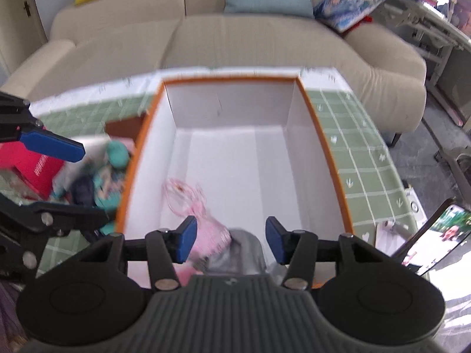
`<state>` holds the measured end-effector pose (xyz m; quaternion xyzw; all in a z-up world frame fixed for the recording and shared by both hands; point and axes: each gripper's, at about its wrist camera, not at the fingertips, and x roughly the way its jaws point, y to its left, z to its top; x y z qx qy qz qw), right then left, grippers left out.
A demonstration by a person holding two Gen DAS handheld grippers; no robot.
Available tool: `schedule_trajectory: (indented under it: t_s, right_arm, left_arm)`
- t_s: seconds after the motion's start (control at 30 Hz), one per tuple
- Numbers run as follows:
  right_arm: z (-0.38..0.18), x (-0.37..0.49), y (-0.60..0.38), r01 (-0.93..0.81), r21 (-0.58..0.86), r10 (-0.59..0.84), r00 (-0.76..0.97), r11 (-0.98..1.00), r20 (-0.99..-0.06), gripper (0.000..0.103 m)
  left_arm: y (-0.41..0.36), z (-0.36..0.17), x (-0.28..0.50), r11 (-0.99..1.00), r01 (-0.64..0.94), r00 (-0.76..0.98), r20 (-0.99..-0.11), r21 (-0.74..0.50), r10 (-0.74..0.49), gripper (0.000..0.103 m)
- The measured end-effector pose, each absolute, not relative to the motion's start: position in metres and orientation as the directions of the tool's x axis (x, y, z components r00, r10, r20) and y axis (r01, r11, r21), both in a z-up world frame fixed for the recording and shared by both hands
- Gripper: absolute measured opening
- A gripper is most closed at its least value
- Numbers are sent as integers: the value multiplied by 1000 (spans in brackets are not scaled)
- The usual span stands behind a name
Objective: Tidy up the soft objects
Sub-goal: 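Return both tools to the pile and grasp the white tissue pack with the left tool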
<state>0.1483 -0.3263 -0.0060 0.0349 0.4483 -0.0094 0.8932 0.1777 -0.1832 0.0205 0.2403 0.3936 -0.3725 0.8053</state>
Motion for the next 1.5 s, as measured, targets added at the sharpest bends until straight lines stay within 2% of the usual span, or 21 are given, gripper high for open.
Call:
schedule_trajectory:
  t_s: [0.1, 0.23, 0.53, 0.63, 0.87, 1.13, 1.5]
  right_arm:
    - [12, 141, -315, 50, 81, 28, 663, 996, -748, 58]
    - [28, 135, -293, 21, 101, 55, 720, 995, -692, 60]
    - [43, 132, -230, -93, 107, 140, 775, 990, -616, 73]
    - [41, 129, -210, -110, 107, 152, 785, 988, -600, 74]
    - [30, 120, -176, -107, 94, 143, 792, 990, -593, 77]
    - [13, 122, -156, -120, 53, 127, 778, 991, -615, 80]
    - [-3, 152, -150, -168, 12, 132, 728, 986, -673, 77]
  left_arm:
    - [-156, 35, 174, 662, 746, 470, -757, 67, -453, 75]
    - [-122, 48, 169, 716, 696, 552, -681, 57, -482, 76]
    - [-52, 51, 160, 822, 569, 653, -625, 31, -428, 78]
    - [-30, 42, 154, 855, 519, 680, -611, 9, -406, 78]
    - [7, 16, 141, 902, 432, 713, -604, -20, -355, 78]
    - [31, -10, 140, 913, 405, 688, -642, -45, -337, 77]
    - [17, -20, 167, 856, 517, 620, -688, -3, -377, 76]
